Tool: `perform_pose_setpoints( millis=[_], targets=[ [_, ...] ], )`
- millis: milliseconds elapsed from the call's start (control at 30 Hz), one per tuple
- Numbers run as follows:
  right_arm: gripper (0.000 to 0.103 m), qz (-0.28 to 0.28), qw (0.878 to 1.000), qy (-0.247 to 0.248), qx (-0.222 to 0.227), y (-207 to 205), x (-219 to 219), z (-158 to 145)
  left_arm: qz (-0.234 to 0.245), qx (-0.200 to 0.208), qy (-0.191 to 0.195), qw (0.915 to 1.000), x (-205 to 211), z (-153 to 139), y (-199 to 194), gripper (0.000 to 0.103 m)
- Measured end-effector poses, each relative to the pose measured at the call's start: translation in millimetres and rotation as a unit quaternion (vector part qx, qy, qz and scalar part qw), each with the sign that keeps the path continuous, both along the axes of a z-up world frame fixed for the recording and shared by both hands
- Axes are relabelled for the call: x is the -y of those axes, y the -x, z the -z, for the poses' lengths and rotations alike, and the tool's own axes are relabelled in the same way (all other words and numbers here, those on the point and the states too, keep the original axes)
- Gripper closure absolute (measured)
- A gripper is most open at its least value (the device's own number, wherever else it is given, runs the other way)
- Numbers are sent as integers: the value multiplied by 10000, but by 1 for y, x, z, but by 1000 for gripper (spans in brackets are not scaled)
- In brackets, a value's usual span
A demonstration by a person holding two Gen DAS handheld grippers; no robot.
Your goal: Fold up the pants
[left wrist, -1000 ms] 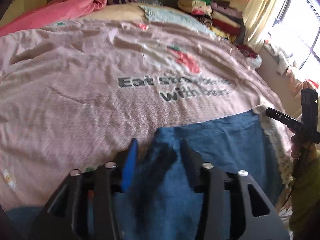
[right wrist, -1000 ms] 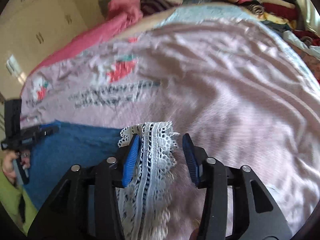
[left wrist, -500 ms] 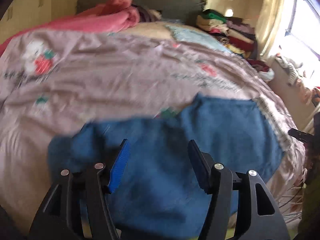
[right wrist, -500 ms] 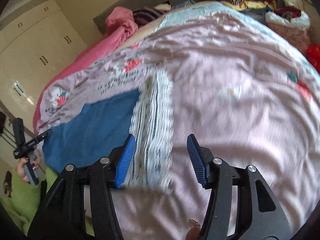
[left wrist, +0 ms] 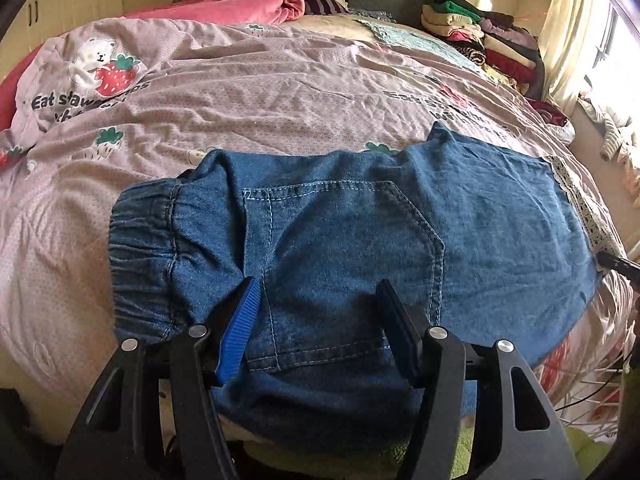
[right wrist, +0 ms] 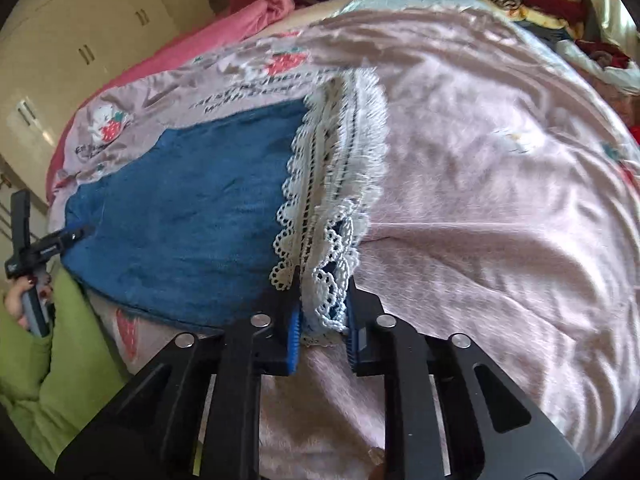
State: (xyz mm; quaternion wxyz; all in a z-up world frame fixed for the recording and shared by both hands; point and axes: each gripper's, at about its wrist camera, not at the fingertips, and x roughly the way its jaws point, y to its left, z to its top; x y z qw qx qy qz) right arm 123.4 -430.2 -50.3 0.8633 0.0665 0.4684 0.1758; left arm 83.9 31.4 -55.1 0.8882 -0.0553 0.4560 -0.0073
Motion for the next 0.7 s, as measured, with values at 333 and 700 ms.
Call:
perform_pose_setpoints(
  millis=[333,700],
  targets=[
    [83,228,9996,70,-140,4,5,13,14,61,129,9999,-2,1,5,44],
    [41,708,9959,102,546,24,24,-34,-1,357,223,9991,7,-38,27,16]
  ],
)
